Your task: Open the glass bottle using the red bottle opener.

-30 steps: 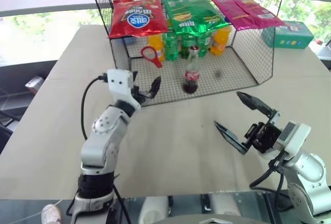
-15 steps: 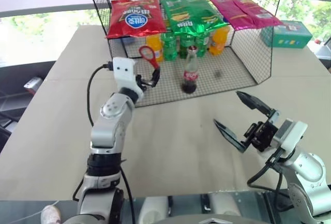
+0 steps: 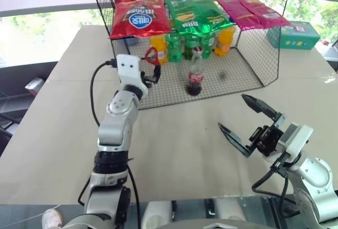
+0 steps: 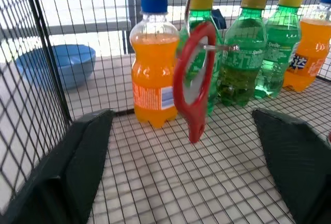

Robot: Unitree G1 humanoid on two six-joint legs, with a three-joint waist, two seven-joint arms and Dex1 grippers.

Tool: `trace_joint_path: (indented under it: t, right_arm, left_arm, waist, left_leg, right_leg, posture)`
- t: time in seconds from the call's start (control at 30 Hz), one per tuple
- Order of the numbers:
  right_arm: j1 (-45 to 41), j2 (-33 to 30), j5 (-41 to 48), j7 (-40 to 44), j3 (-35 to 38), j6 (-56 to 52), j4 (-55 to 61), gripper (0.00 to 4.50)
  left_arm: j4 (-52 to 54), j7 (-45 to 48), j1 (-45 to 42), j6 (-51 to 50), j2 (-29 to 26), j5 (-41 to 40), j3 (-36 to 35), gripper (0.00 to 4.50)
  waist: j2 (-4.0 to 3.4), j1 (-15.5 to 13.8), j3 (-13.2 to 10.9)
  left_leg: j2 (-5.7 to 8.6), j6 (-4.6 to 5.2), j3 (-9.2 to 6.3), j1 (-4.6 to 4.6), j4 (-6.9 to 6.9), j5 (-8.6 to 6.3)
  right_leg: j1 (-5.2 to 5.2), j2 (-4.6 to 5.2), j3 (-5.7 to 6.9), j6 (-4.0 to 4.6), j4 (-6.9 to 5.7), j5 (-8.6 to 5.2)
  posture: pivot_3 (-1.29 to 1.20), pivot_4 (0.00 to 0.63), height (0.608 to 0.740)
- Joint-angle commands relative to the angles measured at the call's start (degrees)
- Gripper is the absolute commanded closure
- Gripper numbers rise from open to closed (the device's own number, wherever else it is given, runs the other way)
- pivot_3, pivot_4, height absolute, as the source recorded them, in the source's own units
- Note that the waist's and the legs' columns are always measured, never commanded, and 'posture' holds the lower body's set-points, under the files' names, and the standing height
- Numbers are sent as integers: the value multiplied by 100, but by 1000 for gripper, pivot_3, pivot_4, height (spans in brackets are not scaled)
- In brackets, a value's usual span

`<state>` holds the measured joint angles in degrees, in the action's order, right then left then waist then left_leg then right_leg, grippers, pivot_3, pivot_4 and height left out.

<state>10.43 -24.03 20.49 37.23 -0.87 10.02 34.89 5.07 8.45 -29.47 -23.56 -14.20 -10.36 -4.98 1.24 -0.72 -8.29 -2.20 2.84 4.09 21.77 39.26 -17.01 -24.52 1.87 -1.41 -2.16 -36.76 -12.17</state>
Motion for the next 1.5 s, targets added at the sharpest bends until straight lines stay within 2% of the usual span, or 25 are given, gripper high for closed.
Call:
trace_joint_path:
  t: [0.03,0.2,0.47,0.7,0.87,1.07,1.37,1.43,1.5]
  right_arm:
    - [11,38,2,-11,15,148,66,0]
    - [57,77,-52,-6,-16,228,22,0]
    - [98,104,-105,-11,-32,307,-61,0]
    - [-5,81,-203,-382,-57,-503,-56,0]
    - [82,36,-482,-410,-95,-511,-99,0]
    - [-186,-117,-987,-788,-356,-1631,130,0]
    - [-504,-355,-213,-338,-441,-2676,360,0]
    - [-644,-396,124,-284,-399,-3079,431,0]
    - [-1060,-344,919,-238,-314,-3683,500,0]
  left_arm:
    - [-74,291,-184,388,-51,17,74,2213]
    - [-199,416,-198,593,-55,54,59,4467]
    - [-145,704,-236,708,-152,-101,-38,4467]
    - [-166,1943,-231,685,-486,-862,-119,4467]
    - [-260,2292,-217,762,-591,-1104,-239,4467]
    - [-188,2369,-256,477,-621,-1514,-465,4467]
    - [428,2341,-101,-1370,-681,-3431,-1146,4467]
    - [627,2548,83,-1620,-734,-3979,-1339,4467]
    - [1083,2895,604,-2066,-895,-4896,-1593,4467]
  waist:
    - [0,-1,0]
    - [0,0,0]
    - [0,0,0]
    - [1,2,-1]
    - [1,-1,-1]
    - [1,3,-1]
    - [4,17,-2]
    - [3,41,-2]
    - [4,100,-3]
  left_leg:
    - [1,0,0,0,0,0]
    - [1,0,0,1,0,0]
    - [1,0,0,2,0,0]
    - [0,-17,2,2,0,10]
    - [0,-18,2,3,1,10]
    - [0,-19,0,3,2,11]
    - [-1,-10,-8,6,2,6]
    - [-2,-10,-8,5,2,6]
    - [-4,-13,-10,4,2,7]
  right_leg:
    - [0,0,0,0,1,0]
    - [0,0,0,0,2,0]
    - [0,1,1,0,2,0]
    - [0,2,2,1,1,-1]
    - [0,1,5,10,1,-7]
    - [0,2,2,10,1,-6]
    - [0,2,6,-1,1,-1]
    - [-1,2,6,-1,1,-1]
    - [-1,2,7,0,0,-1]
  posture:
    - [0,150,740]
    - [0,150,740]
    - [0,150,740]
    - [0,150,740]
    - [0,150,740]
    - [0,150,740]
    - [0,150,740]
    - [0,150,740]
    - [0,150,740]
